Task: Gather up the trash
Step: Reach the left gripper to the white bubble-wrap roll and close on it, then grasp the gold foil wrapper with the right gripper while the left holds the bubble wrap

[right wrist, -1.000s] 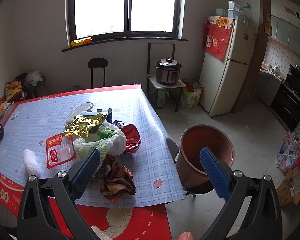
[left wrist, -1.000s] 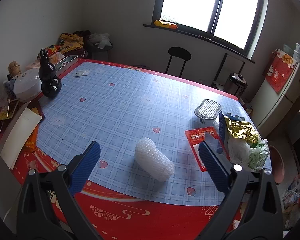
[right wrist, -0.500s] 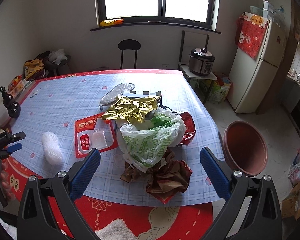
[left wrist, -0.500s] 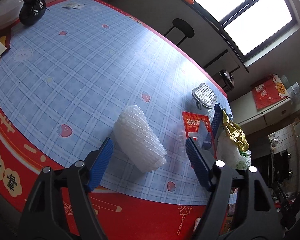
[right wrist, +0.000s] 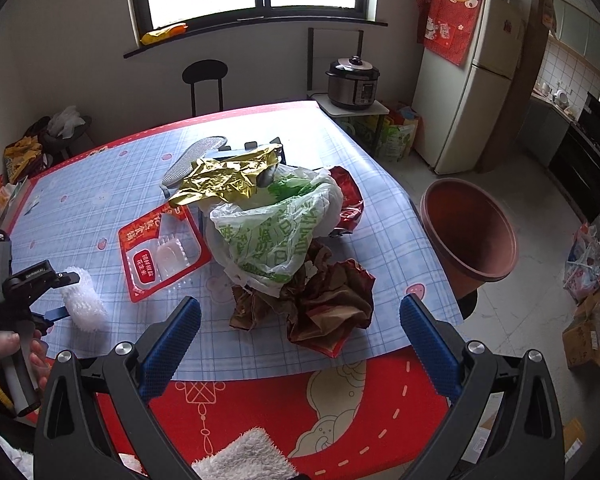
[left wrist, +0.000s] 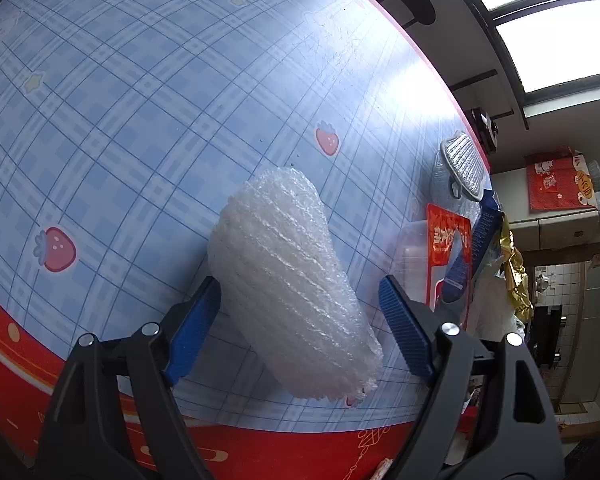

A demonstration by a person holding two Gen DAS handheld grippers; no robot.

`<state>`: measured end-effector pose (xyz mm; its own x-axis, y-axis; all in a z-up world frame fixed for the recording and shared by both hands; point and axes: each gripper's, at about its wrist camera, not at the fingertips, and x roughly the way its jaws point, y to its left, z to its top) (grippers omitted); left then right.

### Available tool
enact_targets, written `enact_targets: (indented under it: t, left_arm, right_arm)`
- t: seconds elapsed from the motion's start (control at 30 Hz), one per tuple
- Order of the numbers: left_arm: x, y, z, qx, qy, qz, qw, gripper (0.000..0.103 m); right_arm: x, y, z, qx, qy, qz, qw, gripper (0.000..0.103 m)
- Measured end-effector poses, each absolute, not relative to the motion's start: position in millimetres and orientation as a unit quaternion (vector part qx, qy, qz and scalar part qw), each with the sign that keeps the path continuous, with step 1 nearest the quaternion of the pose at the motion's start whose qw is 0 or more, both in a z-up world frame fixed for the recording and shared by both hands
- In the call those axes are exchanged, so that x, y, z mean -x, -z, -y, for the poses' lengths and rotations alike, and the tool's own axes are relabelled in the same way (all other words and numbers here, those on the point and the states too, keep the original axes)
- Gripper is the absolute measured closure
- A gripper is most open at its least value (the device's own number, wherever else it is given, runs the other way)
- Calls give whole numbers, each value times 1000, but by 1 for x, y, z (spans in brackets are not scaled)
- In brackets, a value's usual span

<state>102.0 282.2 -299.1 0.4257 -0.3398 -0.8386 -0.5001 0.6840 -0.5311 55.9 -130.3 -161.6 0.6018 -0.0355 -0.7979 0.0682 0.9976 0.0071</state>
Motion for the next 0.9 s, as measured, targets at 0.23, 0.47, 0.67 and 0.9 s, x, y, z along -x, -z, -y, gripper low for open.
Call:
enact_targets:
  t: [0.23, 0.47, 0.67, 0.9]
  left_arm:
    - [-111, 311, -271, 381, -39, -554, 739, 22]
    - [-109, 311, -274, 360, -36, -566, 741, 60]
    - [-105, 275, -281, 318, -6, -530, 786, 63]
    - [-104, 235, -271, 281, 26, -478, 832, 63]
  right_arm:
    - [-46, 162, 125, -24, 42, -444, 895, 5]
    - [-45, 158, 121, -32, 43, -441, 896, 5]
    - [-47, 160, 113, -33, 23, -441, 897, 5]
    - [-55, 156, 109, -18, -5, -444, 896, 11]
